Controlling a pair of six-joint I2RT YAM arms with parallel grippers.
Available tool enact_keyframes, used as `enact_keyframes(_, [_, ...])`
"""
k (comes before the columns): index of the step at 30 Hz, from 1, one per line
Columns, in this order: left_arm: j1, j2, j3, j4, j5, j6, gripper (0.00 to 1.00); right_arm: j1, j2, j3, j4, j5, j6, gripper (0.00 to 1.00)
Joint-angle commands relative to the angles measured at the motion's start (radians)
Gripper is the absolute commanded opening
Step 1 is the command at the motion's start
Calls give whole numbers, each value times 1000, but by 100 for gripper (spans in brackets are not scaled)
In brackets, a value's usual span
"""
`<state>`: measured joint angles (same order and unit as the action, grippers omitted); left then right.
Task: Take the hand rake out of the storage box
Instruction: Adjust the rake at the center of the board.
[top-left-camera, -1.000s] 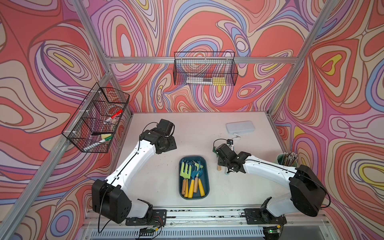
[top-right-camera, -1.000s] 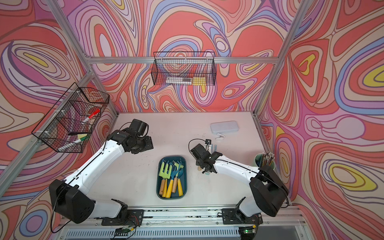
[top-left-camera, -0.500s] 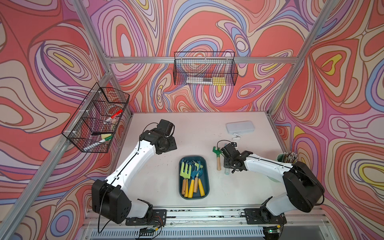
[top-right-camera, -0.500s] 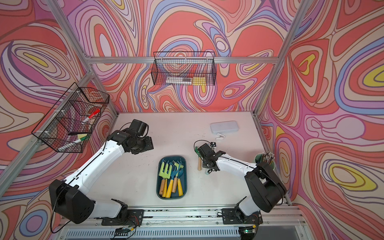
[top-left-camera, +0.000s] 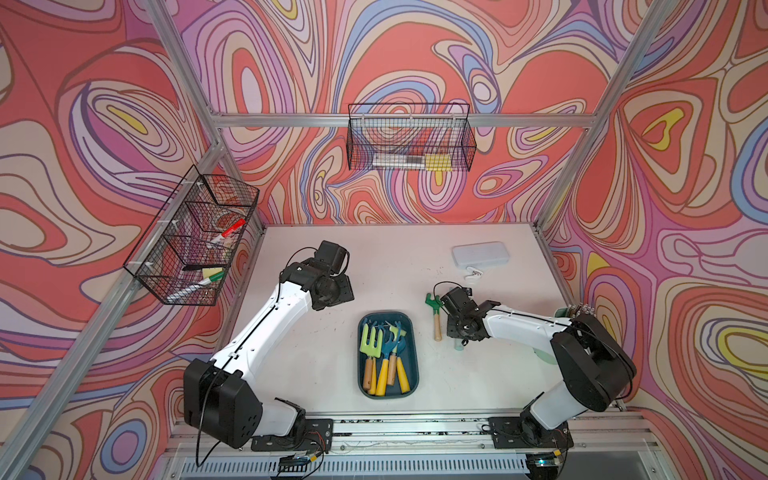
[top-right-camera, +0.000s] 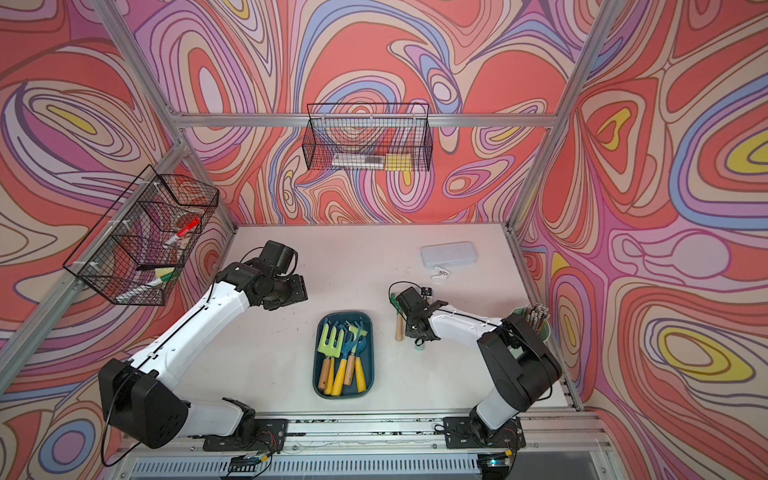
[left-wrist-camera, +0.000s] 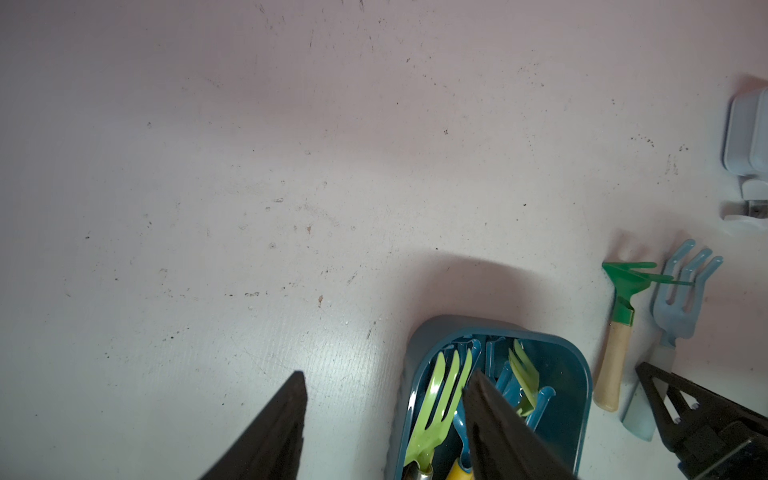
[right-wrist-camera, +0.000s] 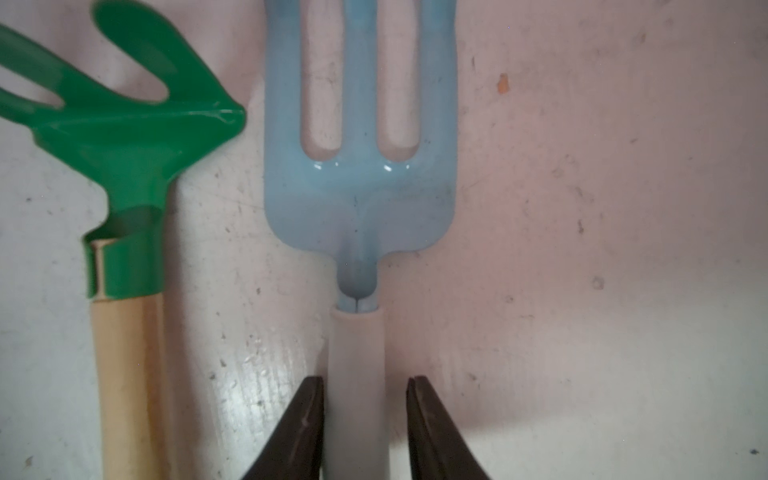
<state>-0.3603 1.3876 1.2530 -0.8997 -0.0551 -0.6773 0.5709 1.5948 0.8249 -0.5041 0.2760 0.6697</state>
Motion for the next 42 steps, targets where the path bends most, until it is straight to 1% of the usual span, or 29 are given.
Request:
enact_keyframes(1, [4, -24, -12, 4, 0, 2, 64, -11, -25, -7, -14, 17, -14, 34])
enact_keyframes(8, [4, -36, -3, -6, -11, 5, 64, -20, -35, -41, -8, 15, -61, 28])
enact_keyframes(15, [6, -39, -4, -15, -18, 5, 64, -25, -43, -64, 9, 14, -67, 28])
enact_keyframes(21, [5, -33, 1, -9, -9, 1, 64, -29, -19, -33, 5, 19, -75, 29])
enact_keyframes(23, [5, -33, 5, -13, -7, 1, 64, -30, -17, -24, 0, 17, -75, 32])
enact_keyframes(26, [4, -43, 2, -18, -12, 6, 64, -31, -44, -21, -4, 7, -76, 41])
enact_keyframes(29, [5, -51, -15, -16, -18, 13, 64, -31, -78, -9, -26, 16, -89, 47])
enact_keyframes(33, [-2, -29, -45, -14, -6, 26, 64, -31, -145, 27, -93, 33, -109, 50])
enact_keyframes(34, [-10, -25, -50, -12, 2, 30, 64, -31, -165, 34, -104, 31, -112, 50])
enact_keyframes(36, [-63, -17, -50, -16, 9, 48, 63, -31, -213, 58, -130, 30, -127, 51])
enact_keyframes(37, [-102, -13, -37, -29, -2, 57, 63, -31, -227, 72, -143, 25, -137, 51])
enact_keyframes(39, [-210, 0, -11, -68, -58, 55, 63, -31, -240, 106, -173, 17, -164, 52])
enact_keyframes(42, [-307, 11, -13, -122, -92, 10, 62, -29, -236, 144, -201, 20, -180, 53])
